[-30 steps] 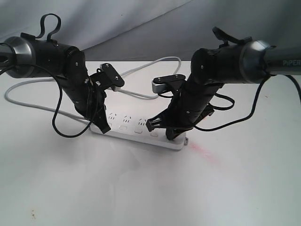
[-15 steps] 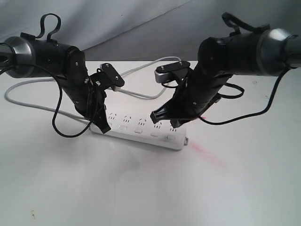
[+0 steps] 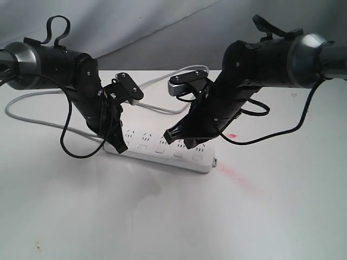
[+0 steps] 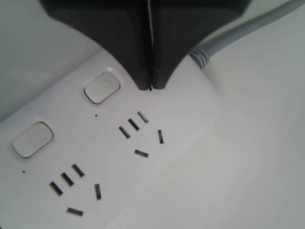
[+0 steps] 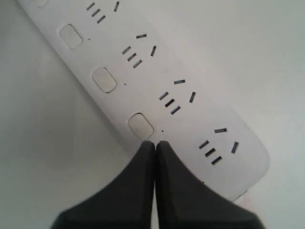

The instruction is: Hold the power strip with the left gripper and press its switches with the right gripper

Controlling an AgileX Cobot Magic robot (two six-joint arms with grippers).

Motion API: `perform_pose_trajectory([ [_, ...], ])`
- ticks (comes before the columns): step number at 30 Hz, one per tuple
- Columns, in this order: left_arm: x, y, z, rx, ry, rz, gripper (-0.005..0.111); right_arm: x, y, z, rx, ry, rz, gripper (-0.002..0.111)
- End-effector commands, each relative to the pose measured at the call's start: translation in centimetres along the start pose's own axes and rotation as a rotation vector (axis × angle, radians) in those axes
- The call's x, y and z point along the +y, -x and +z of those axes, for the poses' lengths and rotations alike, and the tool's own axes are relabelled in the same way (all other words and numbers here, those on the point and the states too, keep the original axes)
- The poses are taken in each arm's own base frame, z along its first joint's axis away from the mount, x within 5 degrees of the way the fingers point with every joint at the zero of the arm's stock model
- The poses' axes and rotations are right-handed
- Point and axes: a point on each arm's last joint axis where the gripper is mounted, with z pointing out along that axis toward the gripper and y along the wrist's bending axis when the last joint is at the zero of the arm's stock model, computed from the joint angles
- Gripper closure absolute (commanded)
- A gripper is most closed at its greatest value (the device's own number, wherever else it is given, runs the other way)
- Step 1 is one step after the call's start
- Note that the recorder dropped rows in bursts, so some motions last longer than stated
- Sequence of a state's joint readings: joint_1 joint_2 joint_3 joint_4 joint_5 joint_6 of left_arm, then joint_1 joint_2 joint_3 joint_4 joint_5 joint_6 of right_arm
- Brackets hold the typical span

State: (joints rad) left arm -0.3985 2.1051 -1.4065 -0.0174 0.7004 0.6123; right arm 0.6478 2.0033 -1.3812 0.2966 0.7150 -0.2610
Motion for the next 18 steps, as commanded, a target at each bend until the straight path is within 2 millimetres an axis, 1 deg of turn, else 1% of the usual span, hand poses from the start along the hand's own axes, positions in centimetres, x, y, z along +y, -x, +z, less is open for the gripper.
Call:
perform_pose_trajectory([
  [1, -0.3, -0.4, 0.8, 0.033, -0.025, -0.014, 0.107, 0.1, 0.1, 1.0, -0.001, 0.02, 0.007, 0.108],
  [4, -0.3, -0.4, 0.8, 0.033, -0.025, -0.014, 0.107, 0.3, 0.1, 1.5, 0.0, 0.045, 0.035, 0.108],
  [8, -0.3, -0.4, 0.8, 0.033, -0.025, -0.014, 0.107, 0.6, 0.2, 1.4, -0.021, 0.086, 0.041, 0.108],
  [14, -0.3, -0.4, 0.8, 0.033, -0.025, -0.014, 0.107, 0.6, 0.2, 1.7, -0.02, 0.084, 0.028, 0.108],
  [18, -0.3, -0.4, 0.8, 0.034, -0.027, -0.014, 0.107, 0.5, 0.2, 2.4, -0.022, 0.077, 0.023, 0.108],
])
